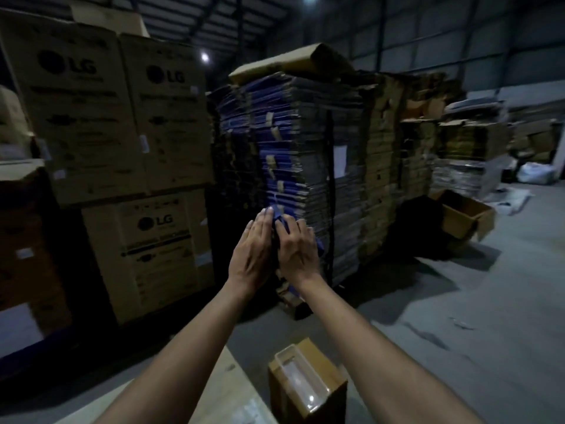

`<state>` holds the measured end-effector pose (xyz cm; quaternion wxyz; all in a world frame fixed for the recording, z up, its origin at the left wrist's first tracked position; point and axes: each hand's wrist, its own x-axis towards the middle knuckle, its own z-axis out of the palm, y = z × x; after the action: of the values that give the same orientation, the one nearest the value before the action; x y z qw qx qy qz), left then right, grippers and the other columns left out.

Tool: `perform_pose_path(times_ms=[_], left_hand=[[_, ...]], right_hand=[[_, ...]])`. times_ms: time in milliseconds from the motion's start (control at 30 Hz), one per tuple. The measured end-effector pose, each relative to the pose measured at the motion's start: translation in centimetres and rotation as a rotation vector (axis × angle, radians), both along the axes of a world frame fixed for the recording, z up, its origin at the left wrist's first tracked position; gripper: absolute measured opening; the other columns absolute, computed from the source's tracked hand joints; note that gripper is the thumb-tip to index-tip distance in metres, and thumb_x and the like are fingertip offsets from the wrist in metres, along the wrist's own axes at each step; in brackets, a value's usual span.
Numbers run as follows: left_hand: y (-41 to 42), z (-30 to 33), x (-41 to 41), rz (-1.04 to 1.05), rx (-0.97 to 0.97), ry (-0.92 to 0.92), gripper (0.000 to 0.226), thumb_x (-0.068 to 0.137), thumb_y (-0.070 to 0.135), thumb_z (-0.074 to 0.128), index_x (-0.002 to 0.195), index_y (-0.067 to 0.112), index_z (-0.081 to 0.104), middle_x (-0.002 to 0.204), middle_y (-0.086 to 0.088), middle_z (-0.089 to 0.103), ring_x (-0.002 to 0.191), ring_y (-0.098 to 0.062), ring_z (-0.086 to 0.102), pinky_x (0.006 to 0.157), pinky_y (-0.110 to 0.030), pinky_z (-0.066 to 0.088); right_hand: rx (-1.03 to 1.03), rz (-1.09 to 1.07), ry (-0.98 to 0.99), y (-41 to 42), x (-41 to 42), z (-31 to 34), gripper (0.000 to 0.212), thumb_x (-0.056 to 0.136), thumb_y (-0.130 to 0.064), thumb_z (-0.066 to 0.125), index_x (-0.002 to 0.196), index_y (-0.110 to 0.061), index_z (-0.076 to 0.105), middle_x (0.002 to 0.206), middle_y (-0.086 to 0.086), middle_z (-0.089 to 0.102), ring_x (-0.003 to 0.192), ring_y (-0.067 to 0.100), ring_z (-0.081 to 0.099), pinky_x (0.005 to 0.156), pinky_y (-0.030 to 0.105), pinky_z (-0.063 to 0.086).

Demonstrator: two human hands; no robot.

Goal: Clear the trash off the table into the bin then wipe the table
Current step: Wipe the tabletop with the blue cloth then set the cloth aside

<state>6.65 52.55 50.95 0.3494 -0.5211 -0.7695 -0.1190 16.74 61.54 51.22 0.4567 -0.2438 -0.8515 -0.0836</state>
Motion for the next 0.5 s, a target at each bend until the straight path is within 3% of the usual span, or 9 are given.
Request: perform_pose_path(times_ms=[133,267,367,500], left_hand=[[5.6,-0.4,2.2,-0.045,0.031,-0.052,0.073,0.104,0.026,0.019,0.171,-0.002,0.011,0.179,-0.019,0.022,0.166,-0.030,0.027,0.135,-0.044,0.028],[10.3,-2.0,3.2,-0.069,0.002,-0.059,0.073,0.106,0.022,0.036,0.171,-0.003,0.013,0.179,-0.020,0.023,0.166,-0.030,0.028,0.136,-0.043,0.025],[13.4,-3.1,3.1,-0.105,-0.006,-0.092,0.073,0.103,0.018,0.054,0.167,-0.006,0.027,0.173,-0.023,0.036,0.160,-0.033,0.040,0.133,-0.044,0.032],[16.7,-5.9,1.2,-0.122,-0.079,-0.160,0.072,0.101,0.016,0.049,0.167,-0.005,0.028,0.173,-0.022,0.037,0.161,-0.032,0.038,0.134,-0.044,0.030]], right_hand=[[0.024,-0.030,-0.016,5.4,2.2,-0.2,0.039,0.102,-0.020,0.055,0.141,-0.017,0.062,0.142,0.008,0.062,0.115,0.032,0.059,0.092,0.050,0.053],[-0.001,-0.041,-0.042,9.9,3.4,-1.8,0.038,0.103,-0.021,0.051,0.140,-0.018,0.062,0.141,0.007,0.063,0.114,0.031,0.060,0.094,0.049,0.051],[-0.033,-0.050,-0.065,12.9,3.2,-3.2,0.038,0.103,-0.023,0.050,0.140,-0.019,0.062,0.141,0.007,0.063,0.115,0.031,0.061,0.094,0.048,0.052],[-0.064,-0.064,-0.120,16.3,1.6,-6.0,0.038,0.104,-0.029,0.049,0.139,-0.019,0.059,0.141,0.008,0.061,0.118,0.032,0.059,0.093,0.049,0.051]])
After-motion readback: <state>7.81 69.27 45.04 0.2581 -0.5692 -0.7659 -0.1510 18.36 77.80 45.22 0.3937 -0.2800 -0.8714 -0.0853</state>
